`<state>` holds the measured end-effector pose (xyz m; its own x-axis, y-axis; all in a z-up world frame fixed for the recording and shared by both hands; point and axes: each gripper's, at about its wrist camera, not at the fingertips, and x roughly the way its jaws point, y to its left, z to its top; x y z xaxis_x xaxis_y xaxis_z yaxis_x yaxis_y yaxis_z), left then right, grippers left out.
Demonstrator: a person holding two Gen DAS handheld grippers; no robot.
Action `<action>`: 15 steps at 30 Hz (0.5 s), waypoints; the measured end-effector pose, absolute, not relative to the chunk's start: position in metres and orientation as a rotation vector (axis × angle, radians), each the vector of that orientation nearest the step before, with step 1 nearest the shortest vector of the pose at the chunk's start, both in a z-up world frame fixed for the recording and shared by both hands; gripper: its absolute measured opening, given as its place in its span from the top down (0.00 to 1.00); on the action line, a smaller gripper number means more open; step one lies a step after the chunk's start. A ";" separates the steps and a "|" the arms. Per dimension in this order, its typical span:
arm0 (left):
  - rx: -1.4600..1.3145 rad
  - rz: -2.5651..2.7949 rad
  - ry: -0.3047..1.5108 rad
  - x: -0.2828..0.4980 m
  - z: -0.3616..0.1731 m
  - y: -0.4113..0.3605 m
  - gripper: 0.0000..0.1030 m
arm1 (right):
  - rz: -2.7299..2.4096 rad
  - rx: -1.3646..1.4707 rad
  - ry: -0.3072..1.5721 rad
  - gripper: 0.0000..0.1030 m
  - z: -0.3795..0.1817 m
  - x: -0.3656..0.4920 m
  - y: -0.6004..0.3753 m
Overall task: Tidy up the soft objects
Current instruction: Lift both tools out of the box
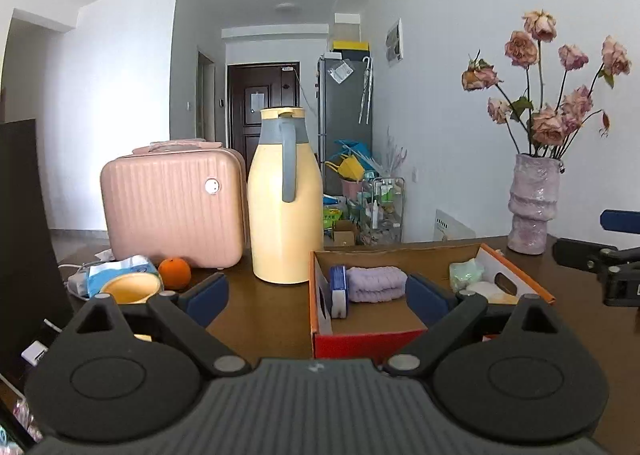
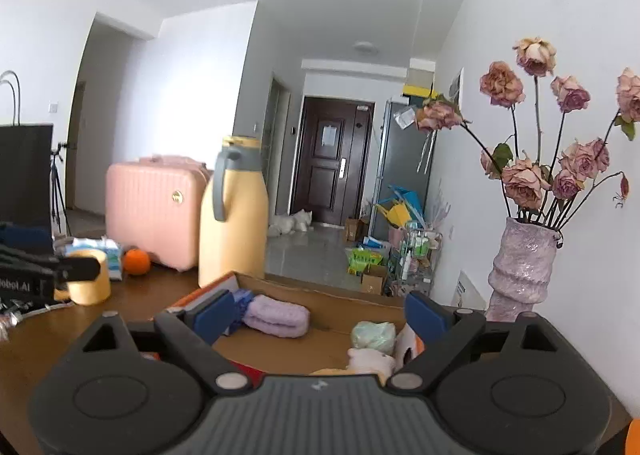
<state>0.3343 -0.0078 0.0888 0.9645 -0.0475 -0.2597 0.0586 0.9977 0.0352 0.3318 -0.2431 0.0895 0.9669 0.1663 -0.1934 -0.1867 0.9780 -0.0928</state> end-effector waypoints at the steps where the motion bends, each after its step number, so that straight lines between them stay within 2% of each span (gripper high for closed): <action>1: 0.041 -0.052 0.255 0.328 0.089 -0.007 0.06 | 0.181 -0.106 0.179 0.11 0.090 0.326 -0.241; 9: 0.006 -0.058 0.221 0.288 0.095 0.002 0.04 | 0.162 -0.065 0.140 0.09 0.093 0.280 -0.240; 15: -0.005 -0.038 0.206 0.236 0.085 0.008 0.01 | 0.153 0.020 0.174 0.09 0.066 0.232 -0.252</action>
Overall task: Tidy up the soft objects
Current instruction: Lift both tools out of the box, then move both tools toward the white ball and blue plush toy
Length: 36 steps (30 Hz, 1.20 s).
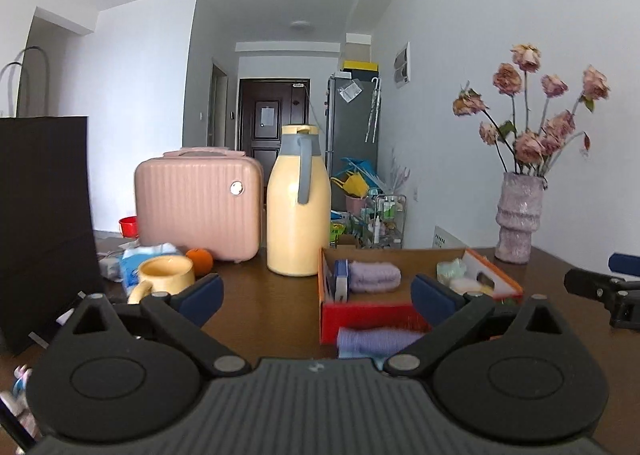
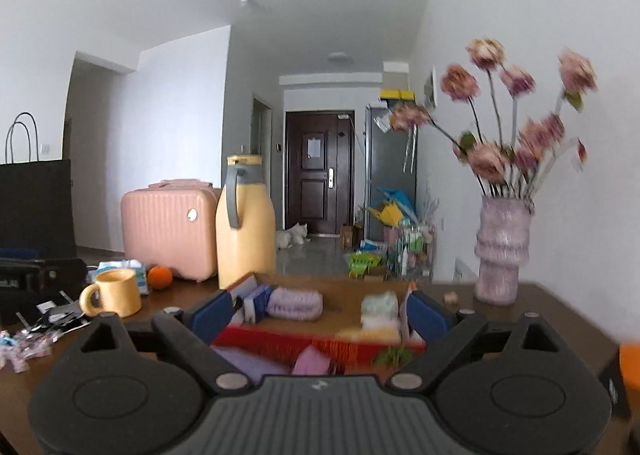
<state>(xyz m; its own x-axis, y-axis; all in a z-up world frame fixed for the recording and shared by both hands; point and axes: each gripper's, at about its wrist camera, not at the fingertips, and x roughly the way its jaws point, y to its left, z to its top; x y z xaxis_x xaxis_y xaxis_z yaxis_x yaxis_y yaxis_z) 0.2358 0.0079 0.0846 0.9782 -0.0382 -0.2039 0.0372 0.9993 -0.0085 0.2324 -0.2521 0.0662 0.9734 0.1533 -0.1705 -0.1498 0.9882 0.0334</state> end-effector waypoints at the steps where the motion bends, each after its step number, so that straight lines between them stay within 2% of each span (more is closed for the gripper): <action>1: 0.004 -0.037 0.205 0.223 0.079 0.007 0.01 | 0.148 0.029 0.189 0.09 0.060 0.224 -0.254; 9: 0.040 -0.063 0.243 0.135 0.038 0.008 0.00 | 0.175 0.062 0.256 0.08 0.009 0.132 -0.260; 10: 0.030 -0.069 0.253 0.125 0.034 0.010 0.00 | 0.174 0.055 0.258 0.06 0.004 0.121 -0.261; 11: 0.028 -0.081 0.264 0.115 0.028 0.011 0.00 | 0.162 0.049 0.257 0.01 -0.002 0.111 -0.262; 17: 0.067 -0.056 0.309 0.099 0.014 0.018 0.00 | 0.132 0.112 0.292 0.00 -0.028 0.077 -0.272; 24: 0.057 -0.048 0.318 0.118 0.016 0.012 0.00 | 0.082 0.139 0.276 0.00 -0.034 0.096 -0.275; 30: 0.003 -0.062 0.378 0.170 0.019 0.011 0.01 | 0.188 0.216 0.271 0.00 -0.028 0.139 -0.279; 33: -0.019 -0.094 0.386 0.213 0.026 0.007 0.06 | 0.262 0.249 0.354 0.00 -0.012 0.180 -0.277; 36: -0.036 -0.106 0.393 0.265 0.032 0.004 0.11 | 0.353 0.305 0.375 0.05 0.005 0.229 -0.269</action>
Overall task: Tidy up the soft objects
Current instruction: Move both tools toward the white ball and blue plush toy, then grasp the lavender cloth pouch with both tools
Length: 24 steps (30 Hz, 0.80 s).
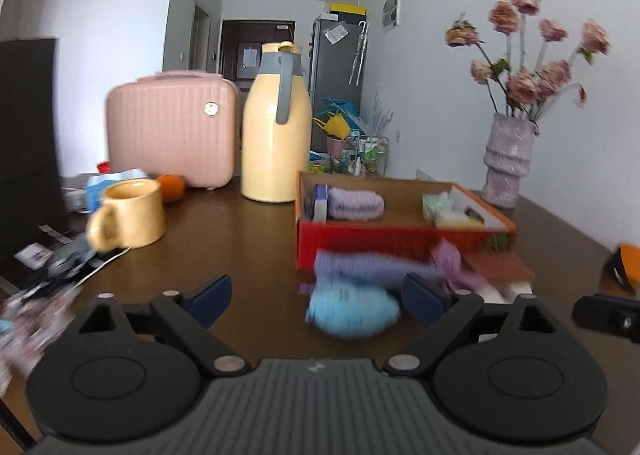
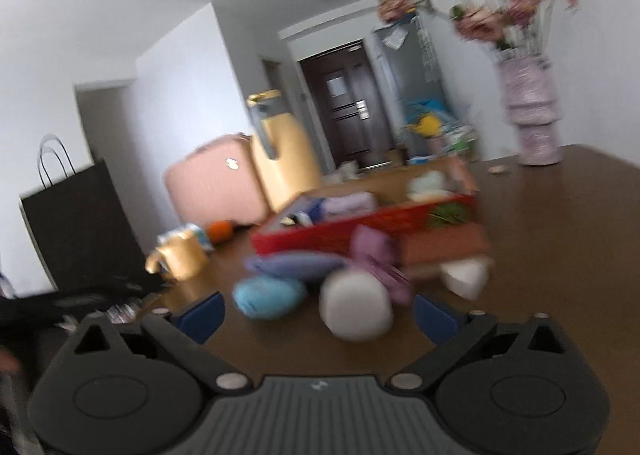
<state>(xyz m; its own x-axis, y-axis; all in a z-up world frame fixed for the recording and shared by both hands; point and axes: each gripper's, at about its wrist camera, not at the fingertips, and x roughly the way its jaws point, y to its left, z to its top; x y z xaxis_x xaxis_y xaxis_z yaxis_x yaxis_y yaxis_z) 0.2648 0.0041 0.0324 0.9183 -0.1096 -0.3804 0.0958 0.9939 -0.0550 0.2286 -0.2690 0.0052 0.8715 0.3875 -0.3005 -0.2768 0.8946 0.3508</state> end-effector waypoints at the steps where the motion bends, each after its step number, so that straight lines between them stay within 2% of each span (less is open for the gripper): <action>1: -0.056 -0.117 0.402 0.288 0.034 0.005 0.19 | 0.372 0.292 0.380 0.07 0.010 0.248 -0.263; 2: -0.077 -0.118 0.421 0.307 0.034 0.006 0.25 | 0.386 0.269 0.383 0.15 0.014 0.266 -0.256; 3: -0.102 -0.119 0.451 0.328 0.034 0.007 0.27 | 0.394 0.247 0.395 0.26 0.016 0.286 -0.248; 6: -0.204 -0.158 0.549 0.386 0.027 0.013 0.38 | 0.405 0.266 0.499 0.46 0.012 0.356 -0.230; 8: -0.253 -0.171 0.628 0.419 0.017 0.016 0.42 | 0.392 0.266 0.574 0.49 0.005 0.391 -0.220; 10: -0.274 -0.182 0.684 0.442 0.003 0.017 0.42 | 0.363 0.227 0.619 0.50 -0.004 0.417 -0.210; 12: -0.278 -0.195 0.723 0.453 -0.009 0.017 0.47 | 0.350 0.205 0.675 0.50 -0.014 0.434 -0.203; 13: -0.281 -0.210 0.737 0.455 -0.015 0.017 0.63 | 0.352 0.206 0.694 0.50 -0.021 0.439 -0.203; 14: -0.287 -0.240 0.748 0.457 -0.020 0.018 0.74 | 0.355 0.202 0.707 0.50 -0.026 0.442 -0.202; 16: -0.309 -0.272 0.760 0.459 -0.024 0.020 0.78 | 0.363 0.184 0.700 0.53 -0.030 0.444 -0.200; 17: -0.309 -0.263 0.743 0.457 -0.024 0.020 0.81 | 0.368 0.178 0.697 0.62 -0.030 0.443 -0.200; 18: -0.299 -0.257 0.732 0.456 -0.023 0.019 0.83 | 0.366 0.183 0.687 0.92 -0.030 0.443 -0.201; 20: -0.282 -0.264 0.703 0.448 -0.017 0.017 0.87 | 0.356 0.172 0.688 0.99 -0.028 0.440 -0.201; 24: -0.270 -0.296 0.625 0.424 0.008 0.010 0.92 | 0.396 0.155 0.632 1.00 -0.013 0.422 -0.199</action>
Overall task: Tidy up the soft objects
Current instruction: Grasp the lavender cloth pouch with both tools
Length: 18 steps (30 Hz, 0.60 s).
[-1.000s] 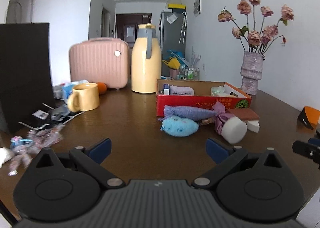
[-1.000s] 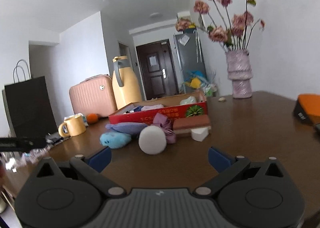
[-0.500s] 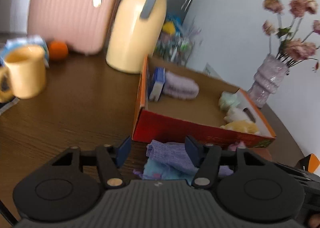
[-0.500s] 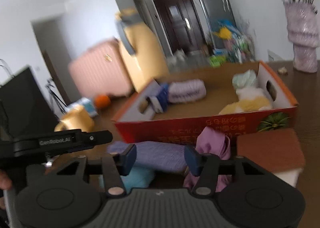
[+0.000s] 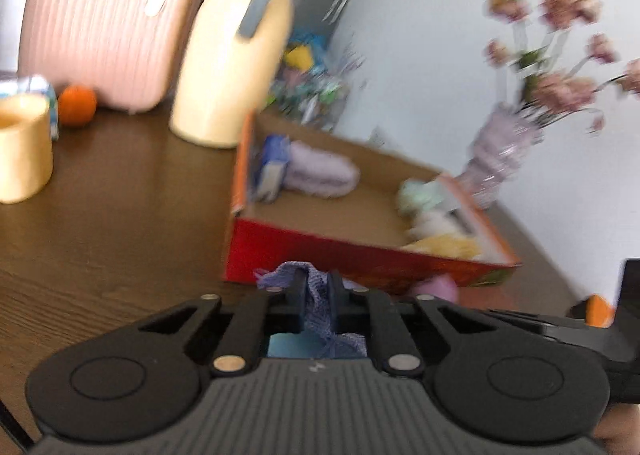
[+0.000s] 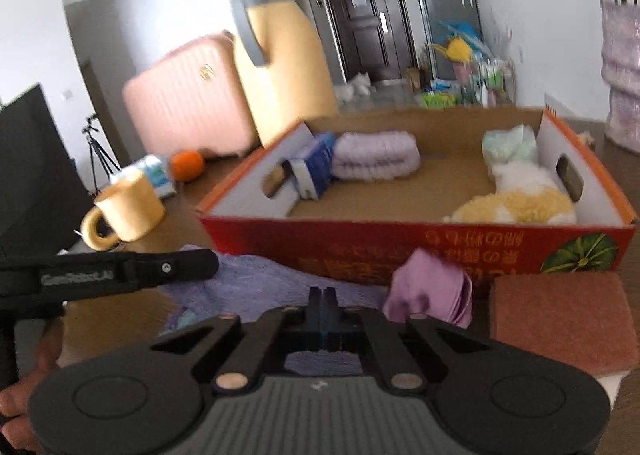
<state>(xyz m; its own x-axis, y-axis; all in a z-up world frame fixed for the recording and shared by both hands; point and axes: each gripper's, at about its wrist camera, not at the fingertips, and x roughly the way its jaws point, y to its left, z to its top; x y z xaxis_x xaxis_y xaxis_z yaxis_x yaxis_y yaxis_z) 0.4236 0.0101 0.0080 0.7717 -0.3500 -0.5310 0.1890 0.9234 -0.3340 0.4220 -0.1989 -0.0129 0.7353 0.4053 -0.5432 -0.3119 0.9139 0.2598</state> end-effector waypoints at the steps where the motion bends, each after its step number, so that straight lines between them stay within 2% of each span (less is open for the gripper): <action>1: -0.277 -0.322 0.602 0.411 0.016 0.010 0.92 | 0.400 0.139 0.596 1.00 -0.004 0.410 -0.198; 4: -0.363 -0.417 0.560 0.367 0.033 0.022 0.93 | 0.418 0.083 0.505 1.00 0.022 0.367 -0.199; 7: -0.434 -0.419 0.579 0.319 0.026 0.039 0.93 | 0.460 0.073 0.486 0.96 0.030 0.320 -0.203; 9: -0.450 -0.376 0.617 0.289 0.010 0.047 0.94 | 0.480 0.081 0.506 0.90 0.023 0.293 -0.205; 13: -0.447 -0.289 0.695 0.245 -0.023 0.065 0.93 | 0.515 0.134 0.587 0.85 -0.010 0.247 -0.207; 15: -0.439 -0.233 0.693 0.236 -0.030 0.070 0.91 | 0.514 0.166 0.622 0.77 -0.026 0.238 -0.204; 17: -0.414 -0.203 0.689 0.232 -0.031 0.073 0.84 | 0.493 0.176 0.626 0.74 -0.031 0.234 -0.202; 18: -0.403 -0.207 0.675 0.229 -0.029 0.073 0.78 | 0.484 0.182 0.611 0.65 -0.030 0.232 -0.201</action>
<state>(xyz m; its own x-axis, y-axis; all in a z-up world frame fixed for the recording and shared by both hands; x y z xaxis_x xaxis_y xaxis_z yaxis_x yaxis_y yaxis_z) 0.2289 0.0727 -0.0288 0.7639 -0.3134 -0.5641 0.0560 0.9031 -0.4258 0.2322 -0.2009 -0.0302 0.7125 0.4864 -0.5057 -0.3808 0.8734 0.3036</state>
